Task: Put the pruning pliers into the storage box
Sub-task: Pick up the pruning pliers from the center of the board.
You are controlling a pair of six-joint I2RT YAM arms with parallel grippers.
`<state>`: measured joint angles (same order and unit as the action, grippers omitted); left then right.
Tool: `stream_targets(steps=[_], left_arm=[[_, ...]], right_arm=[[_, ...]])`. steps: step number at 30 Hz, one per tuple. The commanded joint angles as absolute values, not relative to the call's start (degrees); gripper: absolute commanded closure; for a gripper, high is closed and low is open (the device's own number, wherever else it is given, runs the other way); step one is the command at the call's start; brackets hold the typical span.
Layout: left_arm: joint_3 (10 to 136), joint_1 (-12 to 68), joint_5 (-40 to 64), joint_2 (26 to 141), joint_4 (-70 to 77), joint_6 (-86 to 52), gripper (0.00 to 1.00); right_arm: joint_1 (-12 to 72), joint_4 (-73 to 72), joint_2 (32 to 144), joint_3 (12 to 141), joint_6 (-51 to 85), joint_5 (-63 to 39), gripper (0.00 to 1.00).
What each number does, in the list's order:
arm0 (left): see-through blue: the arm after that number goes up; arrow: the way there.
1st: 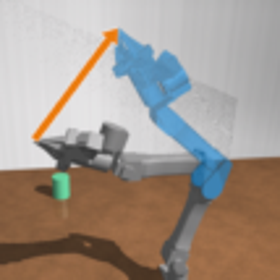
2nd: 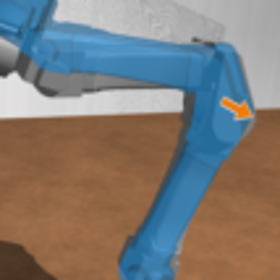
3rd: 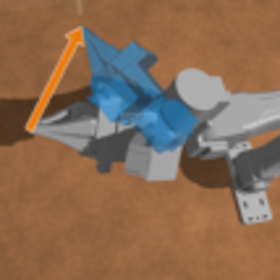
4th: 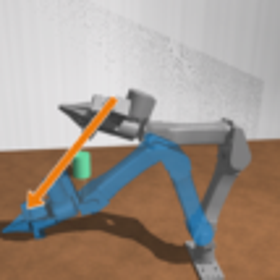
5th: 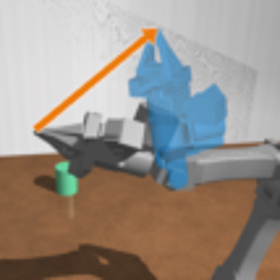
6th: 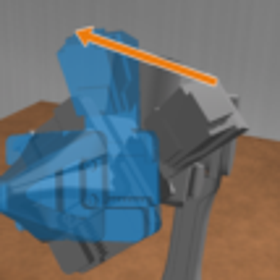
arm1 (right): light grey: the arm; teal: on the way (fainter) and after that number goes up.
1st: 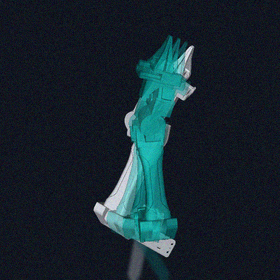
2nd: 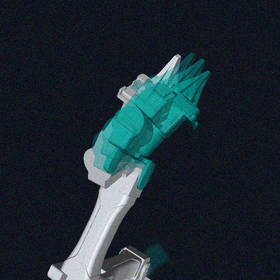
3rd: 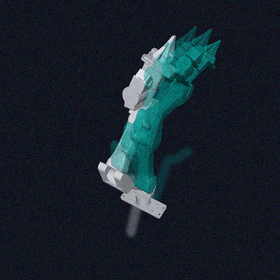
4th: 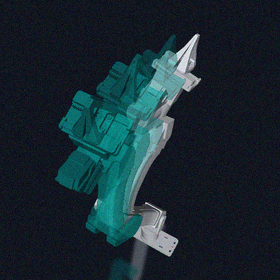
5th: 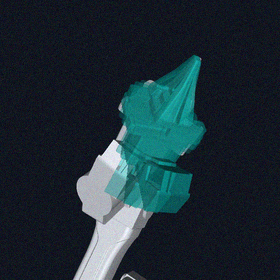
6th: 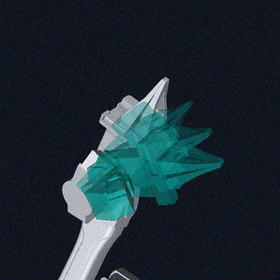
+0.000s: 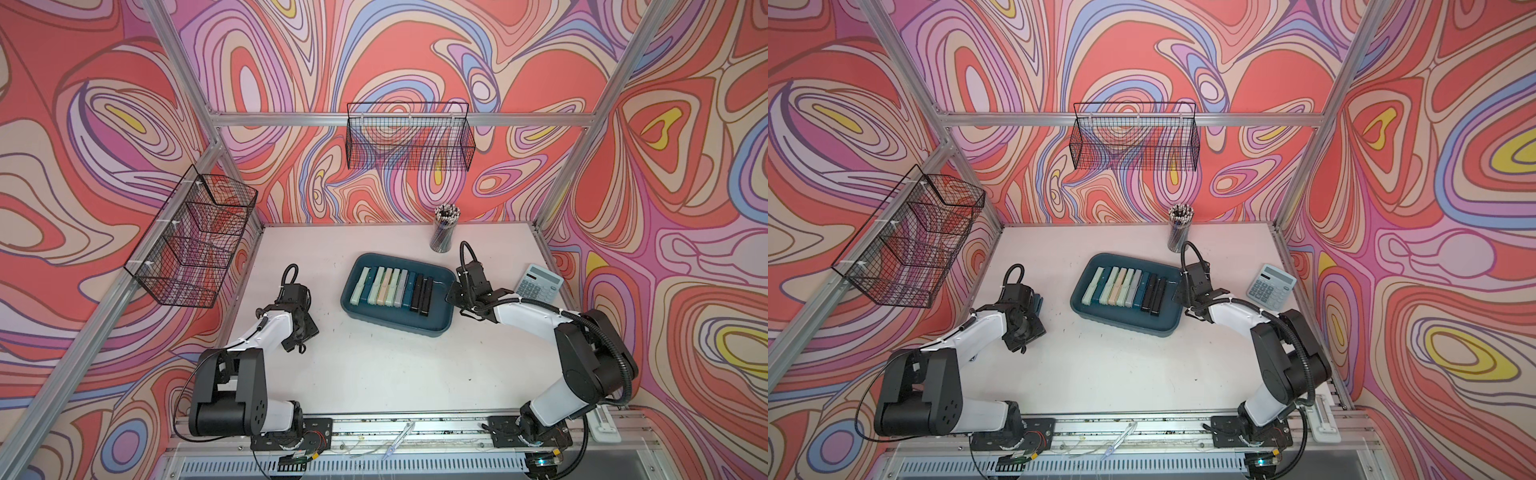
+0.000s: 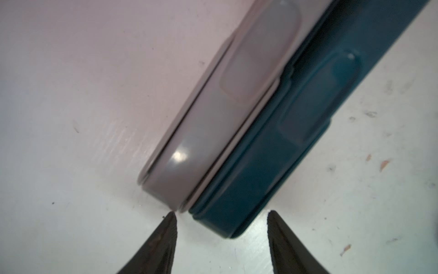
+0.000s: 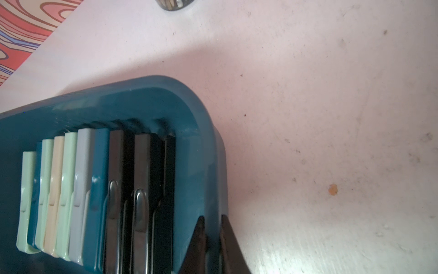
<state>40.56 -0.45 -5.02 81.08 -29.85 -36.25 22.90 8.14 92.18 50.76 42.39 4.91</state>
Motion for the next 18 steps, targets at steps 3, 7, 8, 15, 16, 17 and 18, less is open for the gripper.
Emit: stream_targets(steps=[3,7,8,15,16,17,18], left_arm=[[43.5,-0.8,-6.7,84.4,-27.9,-36.6,0.39],[46.3,-0.8,-7.2,86.9,-27.9,-35.1,0.40],[47.0,-0.8,-7.1,87.4,-28.0,-34.6,0.41],[49.0,-0.7,-4.2,90.2,-27.4,-32.7,0.49],[49.1,-0.6,-3.7,90.6,-27.2,-32.5,0.51],[49.0,-0.5,-3.3,91.0,-27.3,-32.5,0.54],[48.8,-0.4,-3.3,91.1,-27.1,-32.5,0.56]], right_arm=[[22.5,6.2,93.3,50.2,44.4,5.0,0.91],[22.5,5.5,93.1,49.7,45.0,5.0,0.92],[22.6,5.5,93.1,49.7,45.3,5.0,0.91],[22.5,5.1,93.1,49.7,45.5,4.9,0.92],[22.5,5.1,93.0,49.7,45.5,4.8,0.91],[22.5,5.1,93.0,49.7,45.5,4.8,0.92],[22.4,5.2,93.0,49.7,45.5,4.9,0.91]])
